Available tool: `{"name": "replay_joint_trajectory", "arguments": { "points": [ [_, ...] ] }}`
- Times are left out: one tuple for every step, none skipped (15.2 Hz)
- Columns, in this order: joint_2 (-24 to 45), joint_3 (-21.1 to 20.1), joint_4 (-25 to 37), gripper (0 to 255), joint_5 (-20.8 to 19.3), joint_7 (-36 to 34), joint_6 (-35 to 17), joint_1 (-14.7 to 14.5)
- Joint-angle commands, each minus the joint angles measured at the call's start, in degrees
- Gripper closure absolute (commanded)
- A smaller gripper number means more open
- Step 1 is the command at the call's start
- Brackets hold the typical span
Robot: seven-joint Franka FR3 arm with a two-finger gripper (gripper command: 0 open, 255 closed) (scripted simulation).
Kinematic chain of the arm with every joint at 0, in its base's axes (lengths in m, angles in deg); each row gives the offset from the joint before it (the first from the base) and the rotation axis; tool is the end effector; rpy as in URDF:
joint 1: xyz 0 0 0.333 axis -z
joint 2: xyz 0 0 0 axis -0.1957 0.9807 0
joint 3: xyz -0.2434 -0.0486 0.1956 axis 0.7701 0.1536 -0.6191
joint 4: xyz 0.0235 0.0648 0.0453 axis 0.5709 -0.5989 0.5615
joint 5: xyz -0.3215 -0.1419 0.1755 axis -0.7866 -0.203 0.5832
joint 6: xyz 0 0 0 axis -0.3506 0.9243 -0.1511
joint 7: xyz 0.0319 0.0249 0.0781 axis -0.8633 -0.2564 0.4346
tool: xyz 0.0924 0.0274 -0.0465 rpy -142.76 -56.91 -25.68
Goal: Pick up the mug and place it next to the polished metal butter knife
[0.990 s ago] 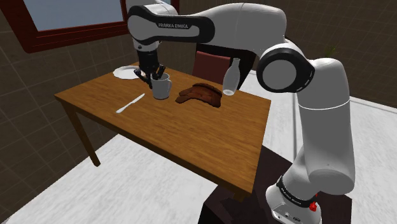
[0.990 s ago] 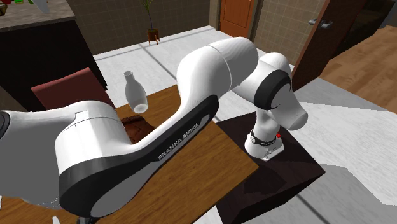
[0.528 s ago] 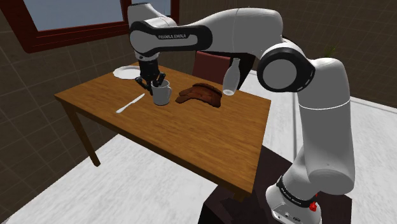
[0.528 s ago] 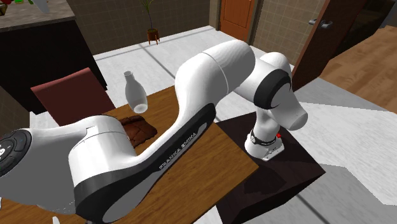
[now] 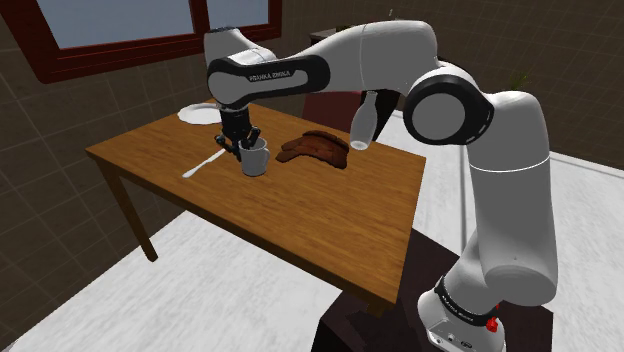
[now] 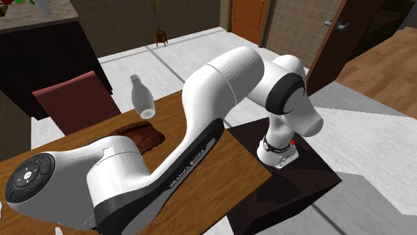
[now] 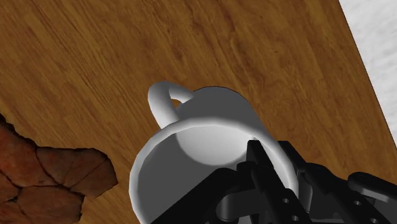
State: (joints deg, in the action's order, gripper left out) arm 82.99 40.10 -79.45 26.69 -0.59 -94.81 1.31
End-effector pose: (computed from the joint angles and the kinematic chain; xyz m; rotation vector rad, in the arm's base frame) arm 0.6896 0.1675 0.4178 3.0489 -0.4086 -0.0159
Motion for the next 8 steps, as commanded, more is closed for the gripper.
{"name": "replay_joint_trajectory", "arguments": {
  "points": [
    [0.1, 0.0, -1.4, 255, -0.1, -0.2, -1.5, 0.0],
    [0.3, 0.0, -1.9, 255, -0.1, -0.2, -2.2, 0.0],
    [0.4, 0.0, -2.4, 255, -0.1, -0.3, -2.9, 0.0],
    [0.6, 0.1, -3.0, 255, -0.1, -0.3, -3.6, 0.0],
    [0.8, 0.1, -3.4, 255, -0.2, -0.4, -4.2, 0.0],
    [1.0, 0.1, -3.9, 255, -0.2, -0.4, -4.9, 0.1],
    [1.2, 0.1, -4.4, 255, -0.3, -0.5, -5.6, 0.1],
    [1.4, 0.1, -4.8, 255, -0.3, -0.5, -6.2, 0.1]
  ]
}}
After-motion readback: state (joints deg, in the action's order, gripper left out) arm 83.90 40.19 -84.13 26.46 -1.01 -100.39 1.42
